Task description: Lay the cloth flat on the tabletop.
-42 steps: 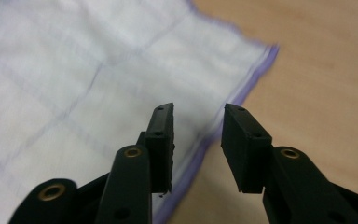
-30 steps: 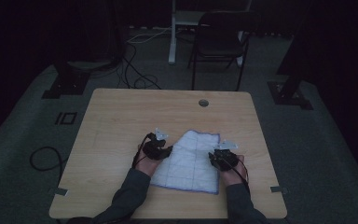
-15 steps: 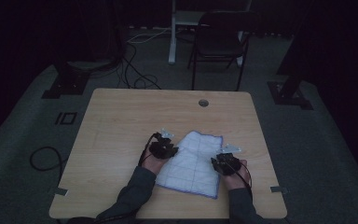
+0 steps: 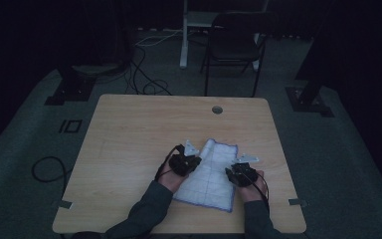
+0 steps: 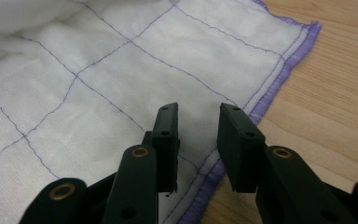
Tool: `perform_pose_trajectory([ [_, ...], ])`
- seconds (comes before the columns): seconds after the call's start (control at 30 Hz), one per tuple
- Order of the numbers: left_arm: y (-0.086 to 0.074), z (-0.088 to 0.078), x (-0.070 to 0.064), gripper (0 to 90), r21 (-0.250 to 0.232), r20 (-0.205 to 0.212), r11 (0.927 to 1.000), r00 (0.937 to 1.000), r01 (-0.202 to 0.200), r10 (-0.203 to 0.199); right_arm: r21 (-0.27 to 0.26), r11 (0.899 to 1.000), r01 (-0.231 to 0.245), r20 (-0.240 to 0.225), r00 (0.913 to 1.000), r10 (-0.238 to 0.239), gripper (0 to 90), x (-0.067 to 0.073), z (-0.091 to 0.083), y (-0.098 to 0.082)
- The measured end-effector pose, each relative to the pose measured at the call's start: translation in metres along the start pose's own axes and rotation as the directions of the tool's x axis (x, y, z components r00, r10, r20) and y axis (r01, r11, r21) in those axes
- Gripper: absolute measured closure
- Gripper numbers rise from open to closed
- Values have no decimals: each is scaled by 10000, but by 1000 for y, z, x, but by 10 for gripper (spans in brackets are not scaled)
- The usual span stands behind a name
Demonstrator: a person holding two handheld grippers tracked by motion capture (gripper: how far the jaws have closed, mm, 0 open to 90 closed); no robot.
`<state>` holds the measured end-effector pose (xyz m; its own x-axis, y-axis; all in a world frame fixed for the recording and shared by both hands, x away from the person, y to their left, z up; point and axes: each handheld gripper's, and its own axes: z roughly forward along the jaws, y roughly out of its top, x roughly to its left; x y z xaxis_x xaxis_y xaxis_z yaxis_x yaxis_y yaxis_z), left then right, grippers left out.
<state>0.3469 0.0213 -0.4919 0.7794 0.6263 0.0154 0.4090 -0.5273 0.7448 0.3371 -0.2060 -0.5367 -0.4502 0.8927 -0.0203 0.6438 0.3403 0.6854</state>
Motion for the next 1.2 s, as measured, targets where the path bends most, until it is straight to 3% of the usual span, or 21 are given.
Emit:
perform_pose_trajectory([
  [0.13,-3,5,-23,886,52,242,9991,9989,-412,411,-121,9999,14,196,9998,-11,692,2,-2,0],
  [0.3,-14,17,-42,885,387,560,9971,9964,-652,630,-1057,9944,-82,244,9996,109,682,2,-15,5],
  [0.47,-21,23,-52,882,638,710,9952,9950,-742,697,-2006,9796,63,248,9997,-13,656,7,-28,9],
  [0.53,-24,23,-54,880,717,766,9942,9943,-800,745,-2145,9766,143,104,9999,-124,634,10,-29,10],
  [0.63,-26,21,-57,869,771,912,9933,9927,-859,788,-1980,9798,298,-117,9994,-327,608,14,-24,9],
  [0.73,-27,19,-59,847,740,1068,9933,9910,-886,805,-1409,9895,325,-331,9987,-375,587,15,-13,7],
  [0.9,-25,4,-60,774,248,1205,9962,9895,-834,798,-1018,9947,152,-561,9982,-210,582,13,-8,5],
  [1.0,-21,-12,-55,713,-223,844,9966,9931,-796,812,-694,9973,232,-659,9974,-278,634,12,-6,5],
  [1.03,-20,-21,-49,686,-488,513,9963,9960,-712,737,-648,9976,248,-712,9970,-294,655,12,-5,5],
  [1.07,-20,-21,-49,656,-488,513,9963,9960,-712,737,-635,9976,276,-748,9967,-323,678,12,-5,5],
  [1.13,-19,-31,-39,636,-660,-4,9964,9986,-530,531,-601,9977,301,-784,9963,-348,690,12,-6,6],
  [1.2,-21,-35,-29,605,-547,-244,9980,9993,-305,292,-713,9968,358,-725,9965,-409,688,13,-8,9],
])
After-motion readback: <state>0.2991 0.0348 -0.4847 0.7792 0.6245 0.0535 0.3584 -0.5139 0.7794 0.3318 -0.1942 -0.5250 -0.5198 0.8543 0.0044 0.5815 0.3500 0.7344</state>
